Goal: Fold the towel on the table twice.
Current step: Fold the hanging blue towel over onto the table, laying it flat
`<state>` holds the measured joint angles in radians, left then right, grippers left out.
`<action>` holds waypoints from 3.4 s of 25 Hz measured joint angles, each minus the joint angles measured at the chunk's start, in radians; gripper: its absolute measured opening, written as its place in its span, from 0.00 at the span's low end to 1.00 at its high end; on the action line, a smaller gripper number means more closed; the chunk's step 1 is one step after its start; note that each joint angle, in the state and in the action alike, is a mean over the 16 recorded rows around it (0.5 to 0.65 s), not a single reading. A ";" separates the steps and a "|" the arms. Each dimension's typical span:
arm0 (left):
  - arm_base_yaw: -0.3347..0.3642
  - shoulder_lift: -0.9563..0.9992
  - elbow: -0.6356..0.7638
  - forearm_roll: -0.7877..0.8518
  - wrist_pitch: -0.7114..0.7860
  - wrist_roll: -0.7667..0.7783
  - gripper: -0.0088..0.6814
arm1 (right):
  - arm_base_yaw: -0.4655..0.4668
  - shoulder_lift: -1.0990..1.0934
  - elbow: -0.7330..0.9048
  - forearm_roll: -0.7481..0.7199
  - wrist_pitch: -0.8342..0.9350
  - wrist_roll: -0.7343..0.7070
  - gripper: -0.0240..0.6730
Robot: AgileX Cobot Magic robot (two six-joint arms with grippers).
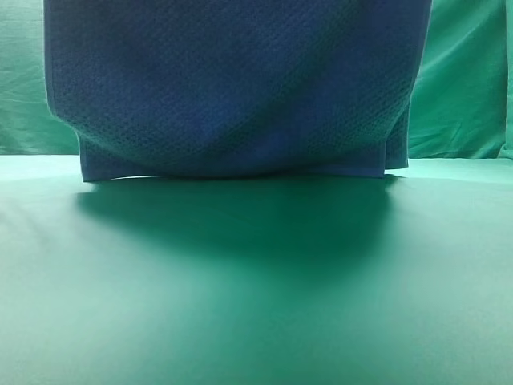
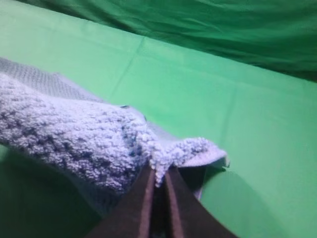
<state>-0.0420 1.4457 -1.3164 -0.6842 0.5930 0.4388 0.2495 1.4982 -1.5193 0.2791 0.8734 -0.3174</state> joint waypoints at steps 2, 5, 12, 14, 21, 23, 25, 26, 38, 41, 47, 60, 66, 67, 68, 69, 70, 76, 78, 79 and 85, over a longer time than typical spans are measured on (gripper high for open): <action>0.000 -0.042 0.058 -0.007 -0.006 0.001 0.01 | 0.000 -0.040 0.062 0.010 -0.008 0.001 0.03; -0.001 -0.101 0.143 -0.019 -0.011 0.002 0.01 | 0.001 -0.100 0.162 0.029 -0.023 0.002 0.03; -0.003 -0.231 0.334 -0.052 -0.020 0.004 0.01 | 0.001 -0.226 0.389 0.084 -0.062 0.001 0.03; -0.004 -0.266 0.389 -0.065 -0.021 0.009 0.01 | 0.001 -0.253 0.448 0.100 -0.070 -0.001 0.03; -0.005 -0.380 0.587 -0.118 -0.030 0.031 0.01 | 0.006 -0.323 0.626 0.154 -0.090 -0.016 0.03; -0.005 -0.411 0.643 -0.134 -0.032 0.038 0.01 | 0.010 -0.338 0.668 0.164 -0.092 -0.021 0.03; -0.005 -0.440 0.698 -0.150 -0.033 0.044 0.01 | 0.016 -0.353 0.707 0.172 -0.092 -0.026 0.03; -0.005 -0.455 0.725 -0.158 -0.033 0.047 0.01 | 0.020 -0.361 0.727 0.175 -0.092 -0.028 0.03; -0.044 -0.593 0.947 -0.197 0.010 0.056 0.01 | 0.065 -0.502 0.937 0.181 -0.060 -0.035 0.03; -0.057 -0.612 0.973 -0.199 0.022 0.054 0.01 | 0.069 -0.548 0.980 0.179 -0.043 -0.029 0.03; -0.074 -0.630 1.002 -0.204 0.017 0.045 0.01 | 0.070 -0.621 1.035 0.177 -0.022 -0.012 0.03; -0.079 -0.581 1.010 -0.306 -0.126 0.039 0.01 | 0.071 -0.596 1.047 0.188 -0.156 0.011 0.03; -0.080 -0.518 0.998 -0.463 -0.201 0.141 0.01 | 0.071 -0.508 0.999 0.194 -0.246 0.014 0.03; -0.080 -0.505 0.993 -0.496 -0.212 0.168 0.01 | 0.071 -0.490 0.988 0.194 -0.259 0.015 0.03; -0.080 -0.491 0.985 -0.529 -0.222 0.197 0.01 | 0.071 -0.472 0.976 0.194 -0.273 0.015 0.03; -0.080 -0.476 0.977 -0.562 -0.232 0.228 0.01 | 0.071 -0.454 0.964 0.194 -0.286 0.015 0.03; -0.080 -0.460 0.967 -0.595 -0.241 0.261 0.01 | 0.071 -0.436 0.951 0.193 -0.299 0.015 0.03; -0.080 -0.330 0.872 -0.774 -0.278 0.463 0.01 | 0.071 -0.324 0.872 0.188 -0.379 0.012 0.03; -0.080 -0.274 0.829 -0.818 -0.286 0.518 0.01 | 0.070 -0.284 0.847 0.186 -0.405 0.009 0.03; -0.080 -0.245 0.805 -0.835 -0.289 0.541 0.01 | 0.068 -0.264 0.834 0.185 -0.418 0.006 0.03; -0.080 -0.053 0.656 -0.890 -0.299 0.629 0.01 | 0.052 -0.135 0.752 0.183 -0.485 -0.019 0.03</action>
<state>-0.1225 1.3925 -0.6601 -1.5740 0.2945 1.0675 0.3015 1.3632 -0.7673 0.4623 0.3883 -0.3364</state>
